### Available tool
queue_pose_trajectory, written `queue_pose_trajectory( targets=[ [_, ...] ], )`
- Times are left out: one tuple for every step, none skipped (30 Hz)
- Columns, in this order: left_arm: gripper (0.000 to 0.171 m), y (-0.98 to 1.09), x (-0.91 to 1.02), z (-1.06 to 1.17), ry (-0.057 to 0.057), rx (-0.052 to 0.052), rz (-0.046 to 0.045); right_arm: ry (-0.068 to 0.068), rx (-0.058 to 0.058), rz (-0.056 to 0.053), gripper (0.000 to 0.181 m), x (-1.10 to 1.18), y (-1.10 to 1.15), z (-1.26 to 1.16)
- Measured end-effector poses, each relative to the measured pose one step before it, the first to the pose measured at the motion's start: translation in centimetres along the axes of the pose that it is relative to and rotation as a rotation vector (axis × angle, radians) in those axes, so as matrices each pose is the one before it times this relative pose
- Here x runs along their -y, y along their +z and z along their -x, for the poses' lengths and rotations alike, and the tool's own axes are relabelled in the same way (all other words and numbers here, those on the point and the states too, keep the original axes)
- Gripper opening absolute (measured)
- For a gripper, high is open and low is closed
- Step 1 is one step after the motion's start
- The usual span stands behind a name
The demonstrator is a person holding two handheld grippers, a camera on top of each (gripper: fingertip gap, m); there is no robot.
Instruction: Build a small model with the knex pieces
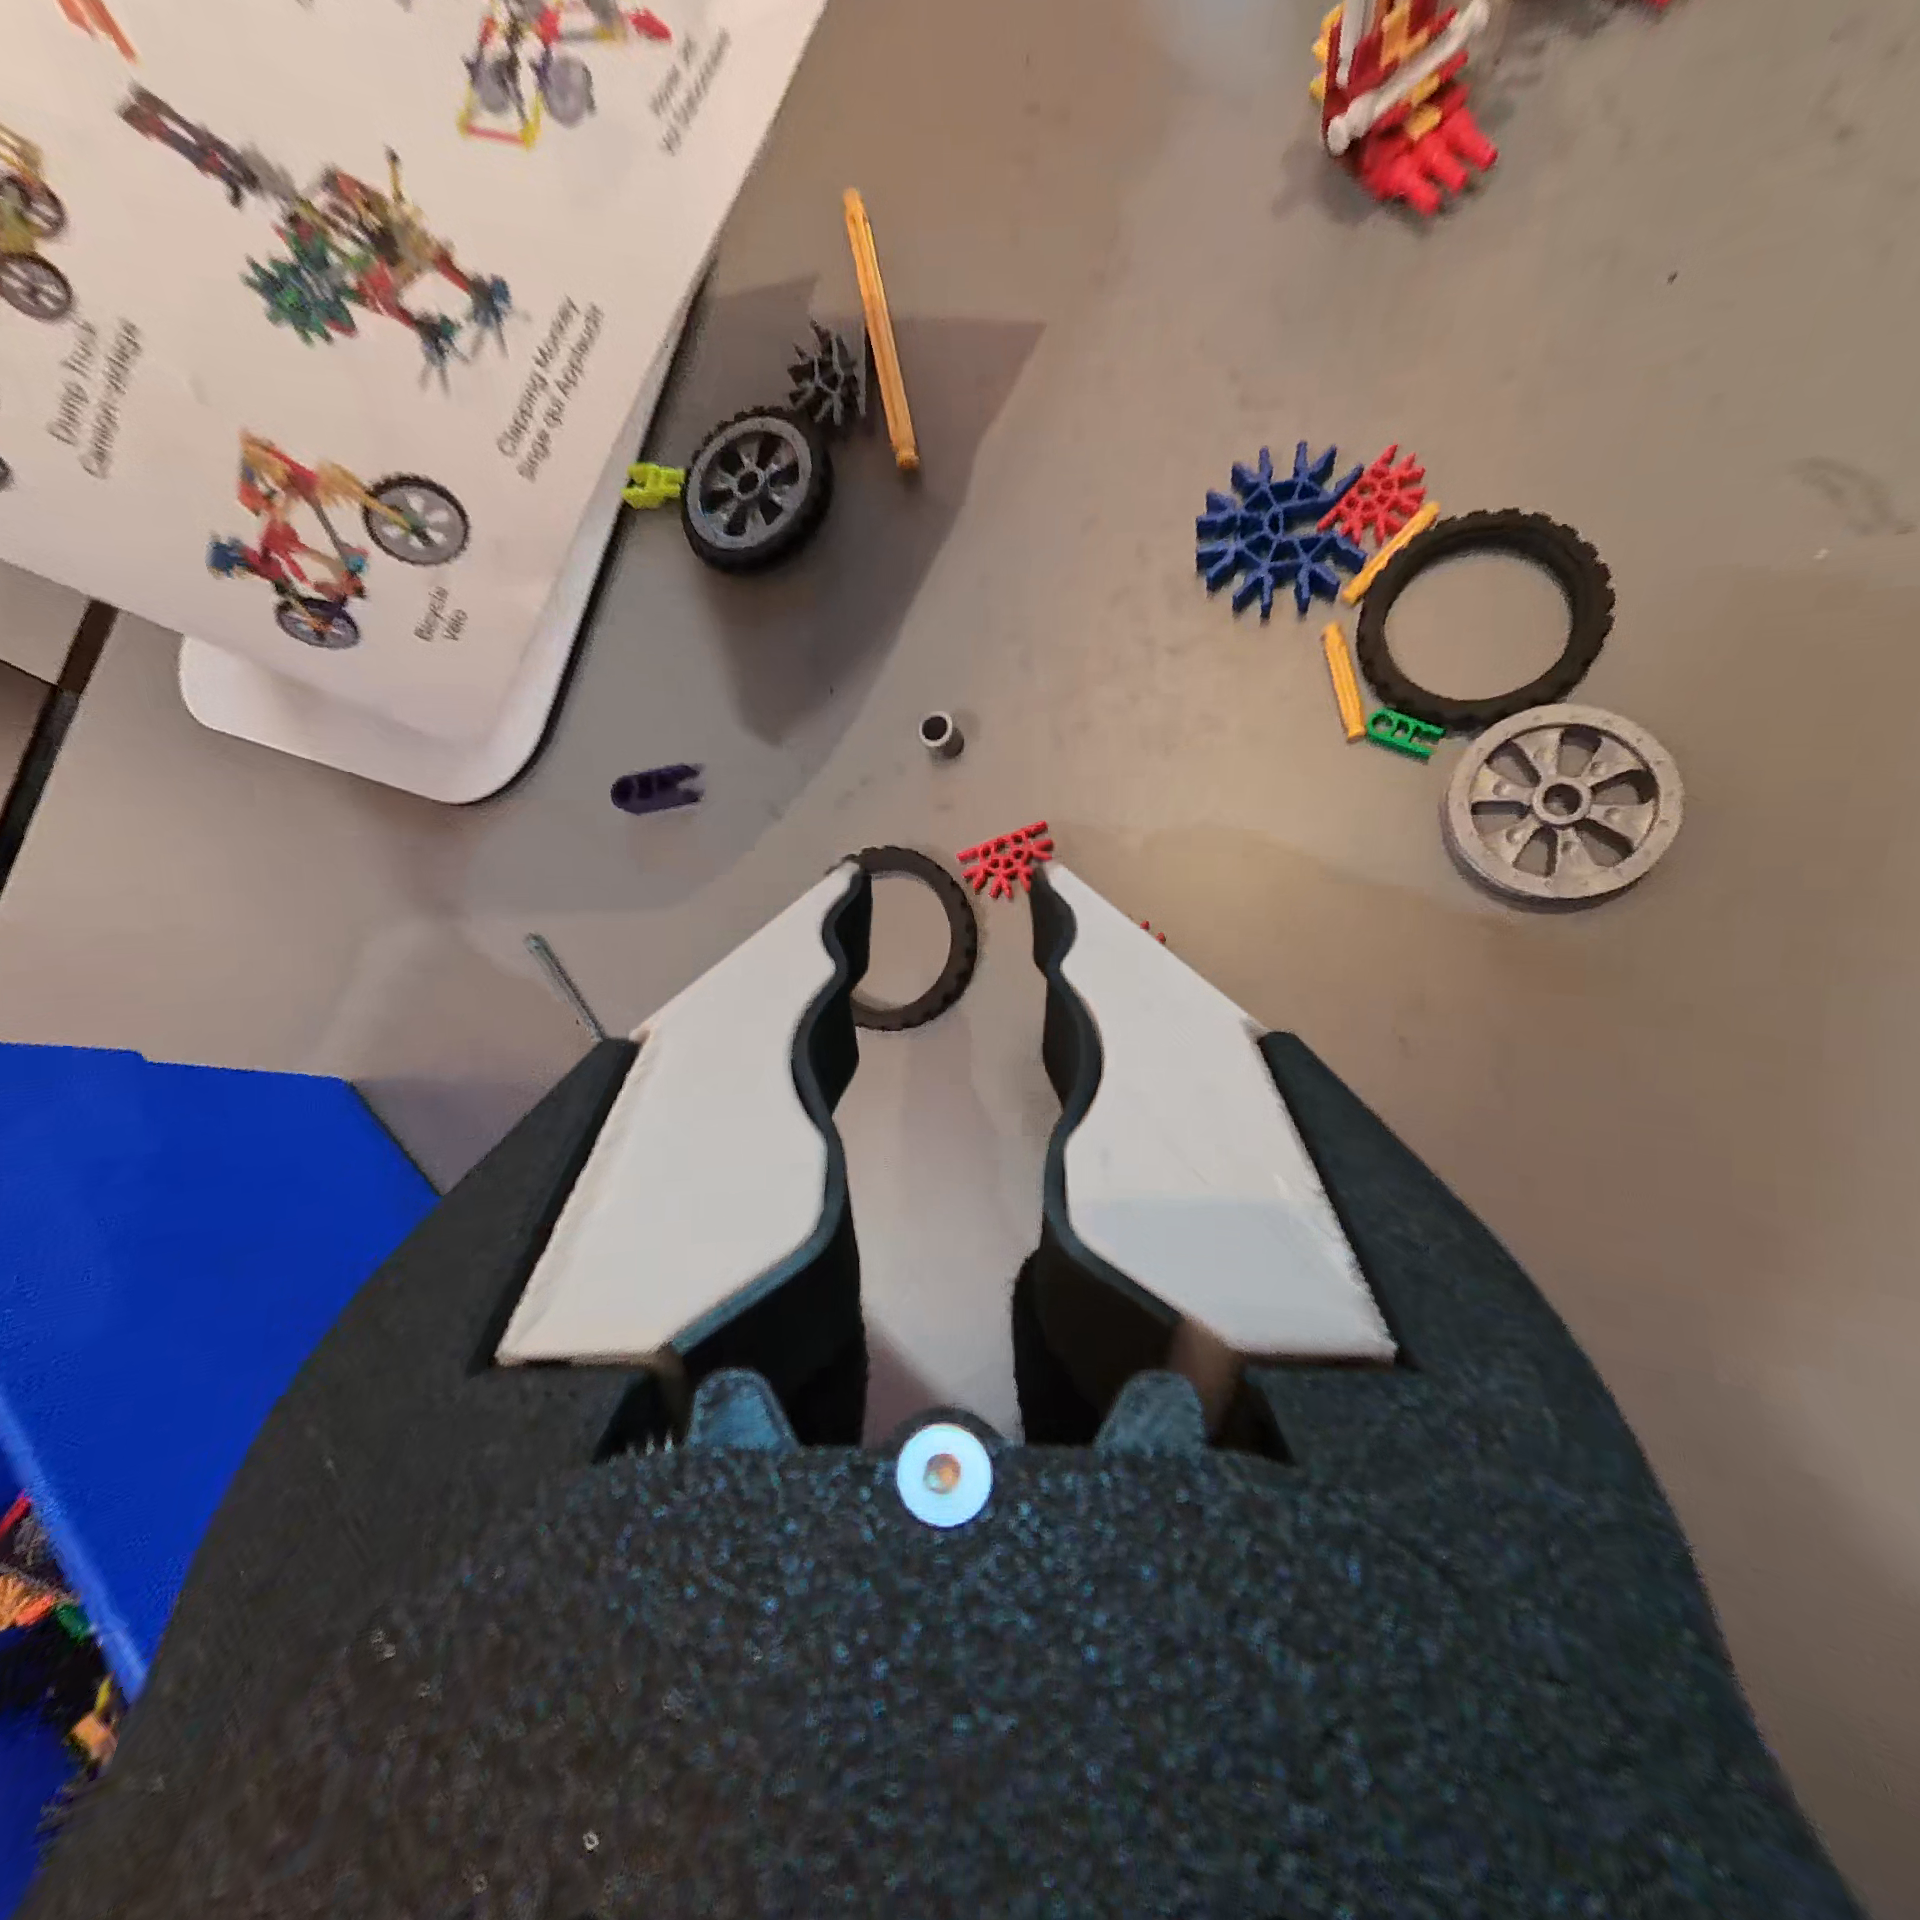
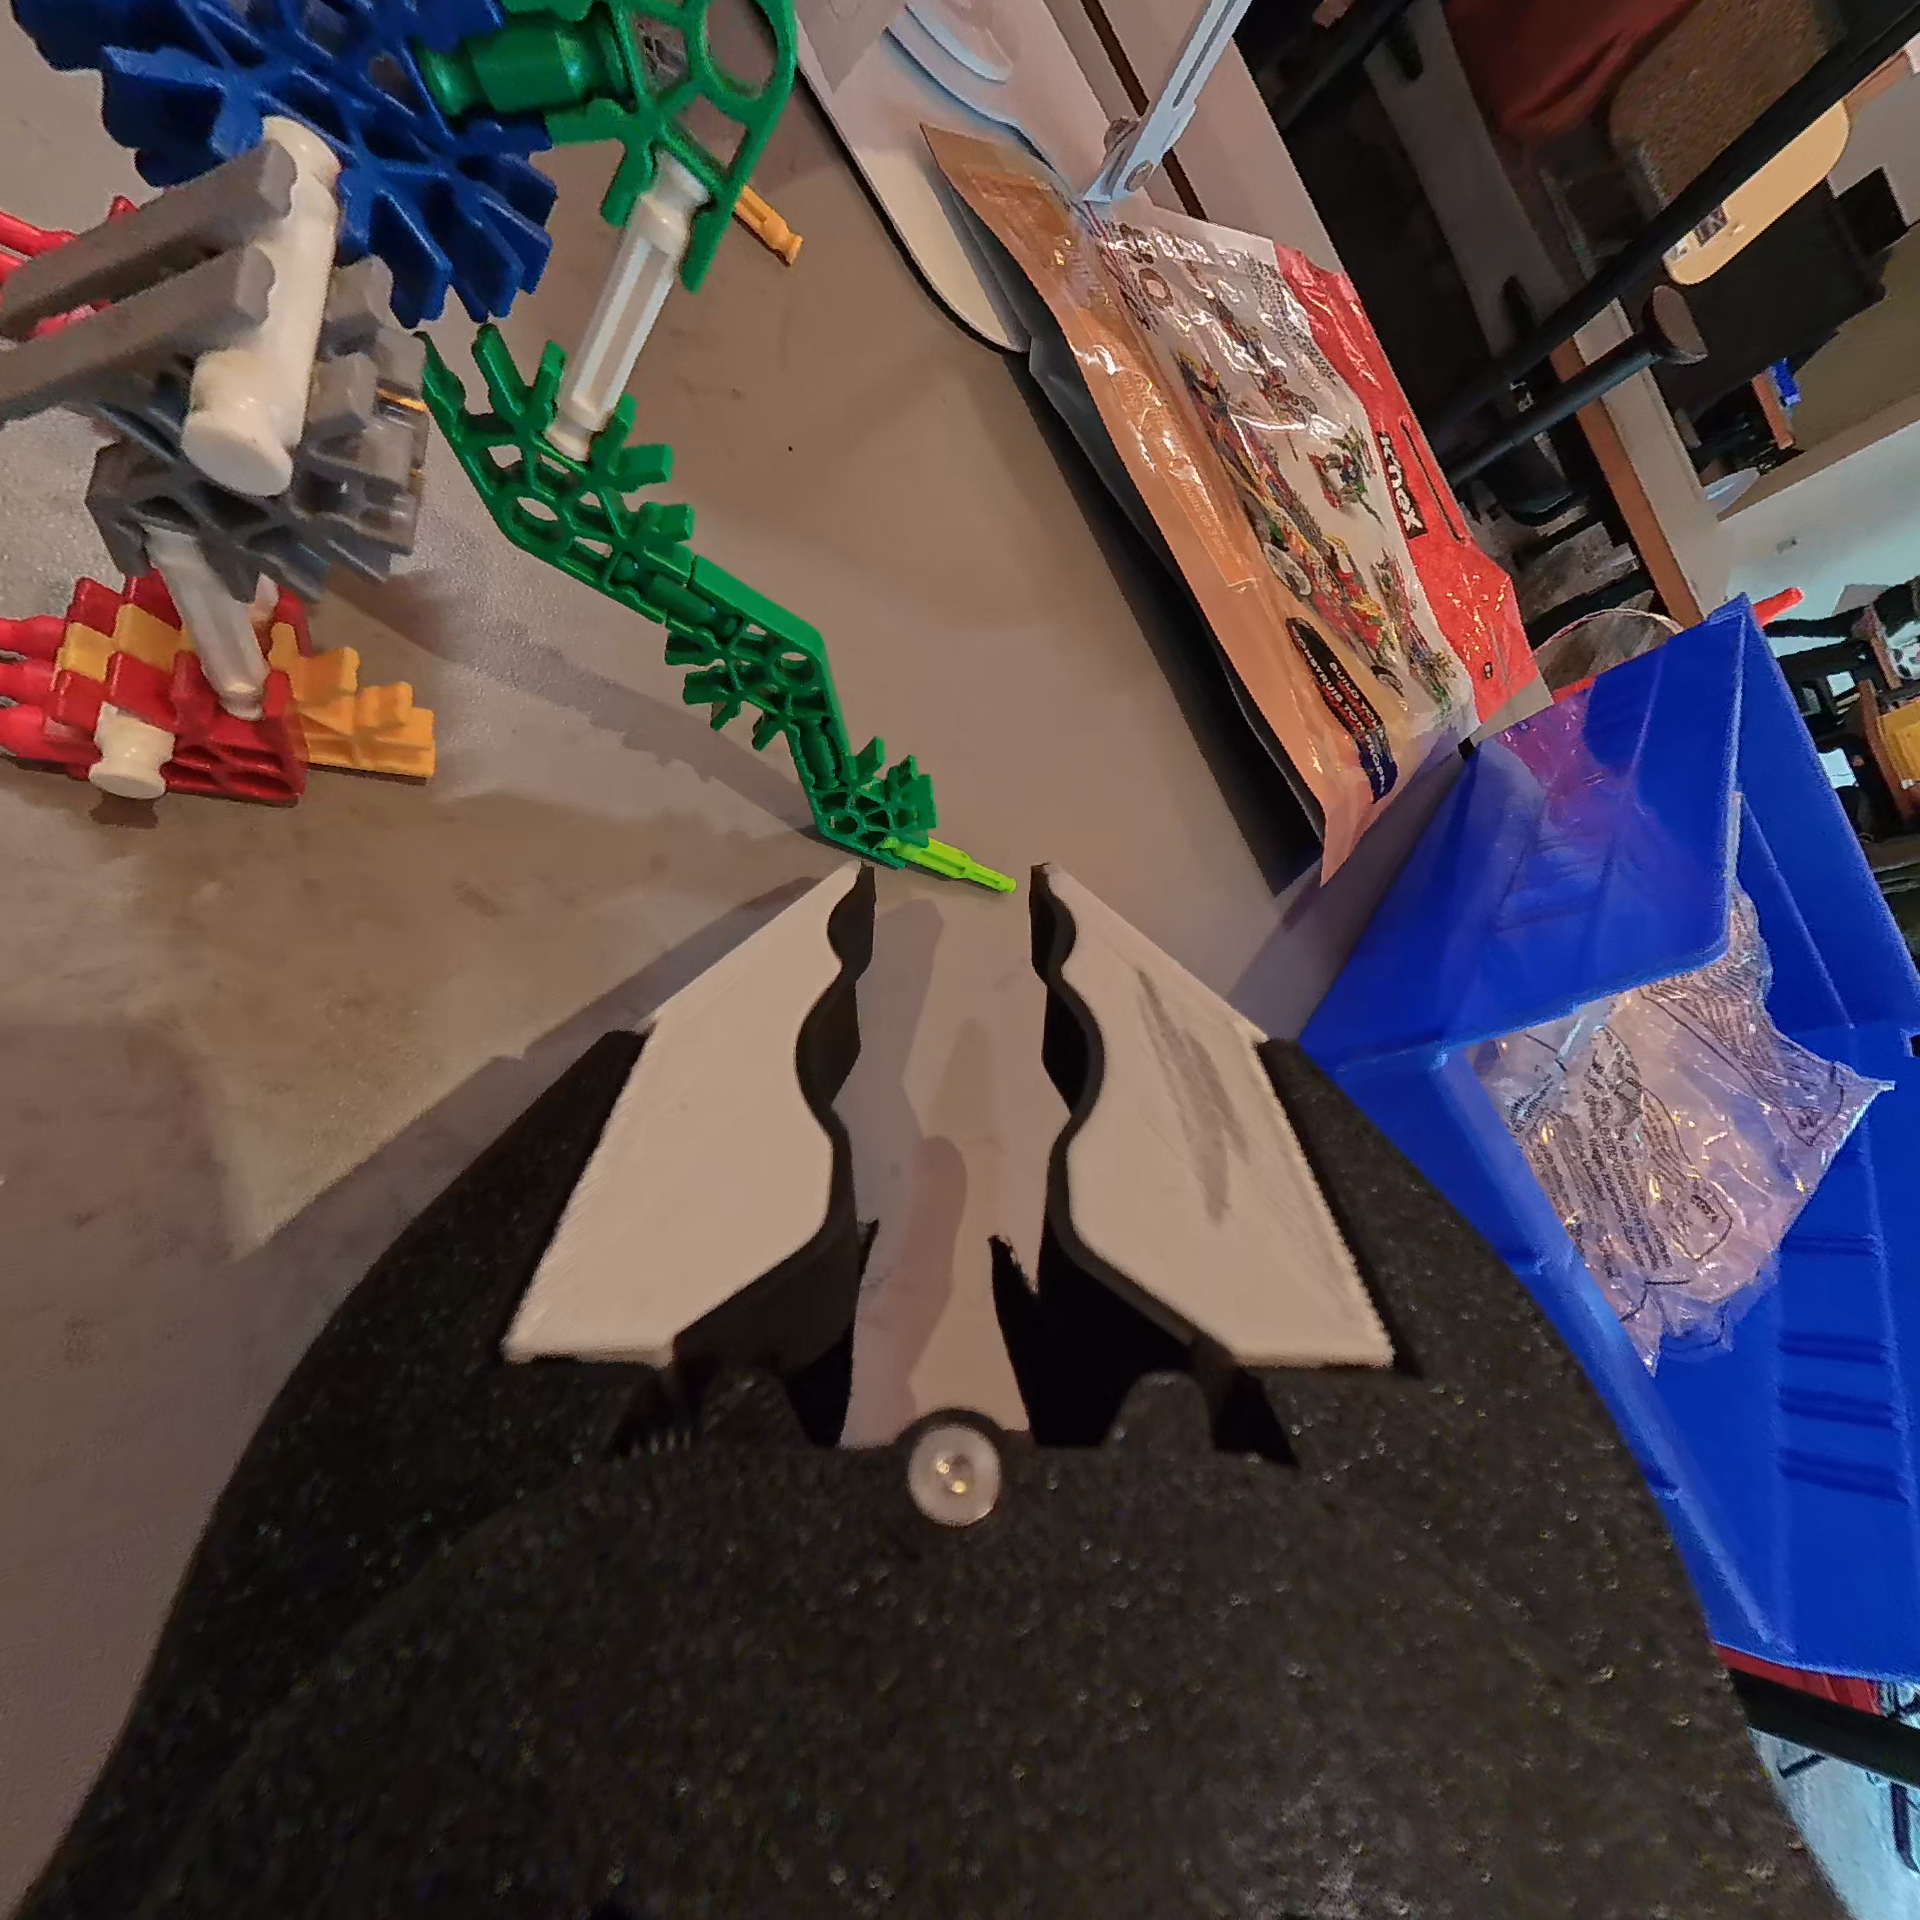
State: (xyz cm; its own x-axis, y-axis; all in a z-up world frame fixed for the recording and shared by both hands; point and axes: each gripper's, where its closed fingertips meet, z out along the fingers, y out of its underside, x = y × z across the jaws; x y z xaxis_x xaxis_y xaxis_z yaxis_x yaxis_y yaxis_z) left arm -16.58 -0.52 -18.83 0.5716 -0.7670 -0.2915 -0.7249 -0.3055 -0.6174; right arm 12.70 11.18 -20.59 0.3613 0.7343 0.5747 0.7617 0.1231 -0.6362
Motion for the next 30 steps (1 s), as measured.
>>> queue_pose_trajectory(
  targets=[
    [0.031, 0.291, -0.258, -0.076, -0.0036, -0.0067, 0.00860, -0.0010, -0.0003, 0.0013, 0.030, -0.024, 0.013, -0.003],
    [0.031, 0.298, -0.181, -0.086, -0.0043, -0.0079, 0.00460, 0.0004, 0.0009, -0.0005, 0.030, 0.014, -0.009, 0.017],
    [0.031, 0.269, -0.076, -0.114, -0.0048, -0.0089, 0.00139, 0.0006, 0.0003, 0.0000, 0.030, -0.009, 0.001, -0.003],
    [0.032, 0.206, 0.095, -0.206, -0.0011, -0.0110, -0.00344, -0.0003, -0.0005, 0.0012, 0.030, -0.031, -0.009, -0.006],
    [0.032, 0.156, 0.259, -0.294, 0.0056, -0.0131, -0.00972, -0.0005, 0.0005, 0.0015, 0.030, -0.029, 0.001, 0.002],
    [0.032, 0.147, 0.351, -0.276, 0.0086, -0.0115, -0.01242, -0.0006, 0.0008, 0.0014, 0.030, -0.018, 0.001, 0.017],
    [0.032, 0.174, 0.299, -0.191, 0.0081, -0.0085, -0.00998, -0.0011, 0.0008, 0.0006, 0.030, 0.001, 0.005, 0.025],
    [0.032, 0.217, 0.212, -0.087, 0.0059, -0.0059, -0.00627, -0.0009, 0.0005, -0.0001, 0.030, -0.004, -0.001, 0.013],
    [0.032, 0.225, 0.046, 0.054, 0.0033, -0.0023, 0.00002, -0.0001, 0.0004, 0.0000, 0.030, 0.008, 0.005, 0.009],
    [0.033, 0.222, -0.078, 0.208, -0.0004, 0.0034, 0.00328, -0.0003, 0.0005, 0.0000, 0.030, 0.000, 0.000, 0.006],
    [0.034, 0.201, -0.205, 0.270, -0.0070, 0.0031, 0.00798, -0.0006, -0.0006, -0.0003, 0.030, -0.001, -0.016, -0.001],
    [0.035, 0.170, -0.310, 0.294, -0.0093, 0.0041, 0.01007, 0.0005, -0.0003, -0.0006, 0.030, 0.007, -0.006, -0.010],
    [0.036, 0.150, -0.324, 0.320, -0.0099, 0.0059, 0.00819, 0.0009, -0.0004, -0.0001, 0.030, -0.002, -0.013, -0.025],
    [0.036, 0.136, -0.391, 0.279, -0.0137, 0.0040, 0.01095, 0.0002, -0.0013, 0.0002, 0.030, -0.004, -0.012, -0.026],
    [0.036, 0.157, -0.424, 0.222, -0.0127, 0.0028, 0.01365, 0.0000, -0.0008, 0.0001, 0.030, -0.011, 0.000, -0.022],
    [0.036, 0.131, -0.334, 0.155, -0.0088, 0.0018, 0.00923, 0.0002, 0.0001, 0.0002, 0.030, -0.011, -0.007, -0.001],
    [0.035, -0.020, 0.075, 0.016, -0.0115, -0.0069, -0.01362, -0.0003, 0.0006, 0.0005, 0.030, -0.001, 0.008, 0.002],
    [0.034, -0.003, -0.070, -0.052, -0.0090, -0.0090, -0.00230, -0.0007, 0.0008, 0.0009, 0.030, -0.011, 0.021, 0.017],
    [0.034, -0.004, -0.032, 0.061, -0.0044, -0.0009, -0.00432, -0.0008, 0.0011, 0.0012, 0.030, -0.020, 0.018, 0.034],
    [0.034, 0.001, -0.041, 0.050, -0.0063, -0.0020, -0.00237, -0.0009, 0.0010, 0.0015, 0.030, -0.019, 0.017, 0.019],
    [0.033, 0.009, -0.002, -0.023, -0.0076, -0.0063, -0.00411, -0.0010, 0.0007, 0.0011, 0.030, -0.026, 0.013, 0.023],
    [0.033, 0.009, -0.012, -0.006, -0.0046, -0.0045, -0.00334, -0.0004, 0.0003, 0.0010, 0.030, -0.012, 0.004, 0.011],
    [0.032, 0.007, -0.011, -0.049, -0.0045, -0.0063, -0.00268, 0.0005, 0.0003, 0.0007, 0.030, -0.019, 0.013, -0.001],
    [0.031, 0.014, -0.010, -0.093, -0.0032, -0.0075, -0.00232, 0.0002, -0.0006, 0.0003, 0.030, -0.006, -0.006, -0.023],
    [0.029, 0.018, -0.004, -0.084, -0.0024, -0.0069, -0.00225, 0.0002, -0.0004, 0.0001, 0.030, -0.009, -0.006, -0.007],
    [0.028, 0.011, 0.004, -0.065, -0.0031, -0.0053, -0.00237, 0.0003, 0.0000, 0.0005, 0.030, -0.017, 0.005, -0.016],
    [0.026, -0.002, -0.010, -0.113, -0.0040, -0.0085, -0.00257, -0.0001, 0.0004, 0.0006, 0.030, -0.007, 0.006, 0.013],
    [0.024, -0.012, -0.025, -0.096, -0.0039, -0.0082, -0.00245, -0.0003, 0.0005, 0.0004, 0.030, -0.013, 0.009, 0.004],
    [0.024, -0.020, -0.045, -0.047, -0.0052, -0.0060, -0.00136, 0.0003, 0.0006, -0.0004, 0.030, 0.005, 0.003, 0.010],
    [0.023, -0.032, -0.050, -0.069, -0.0068, -0.0075, -0.00020, 0.0004, 0.0009, -0.0006, 0.030, 0.008, 0.004, 0.016]
  ],
)
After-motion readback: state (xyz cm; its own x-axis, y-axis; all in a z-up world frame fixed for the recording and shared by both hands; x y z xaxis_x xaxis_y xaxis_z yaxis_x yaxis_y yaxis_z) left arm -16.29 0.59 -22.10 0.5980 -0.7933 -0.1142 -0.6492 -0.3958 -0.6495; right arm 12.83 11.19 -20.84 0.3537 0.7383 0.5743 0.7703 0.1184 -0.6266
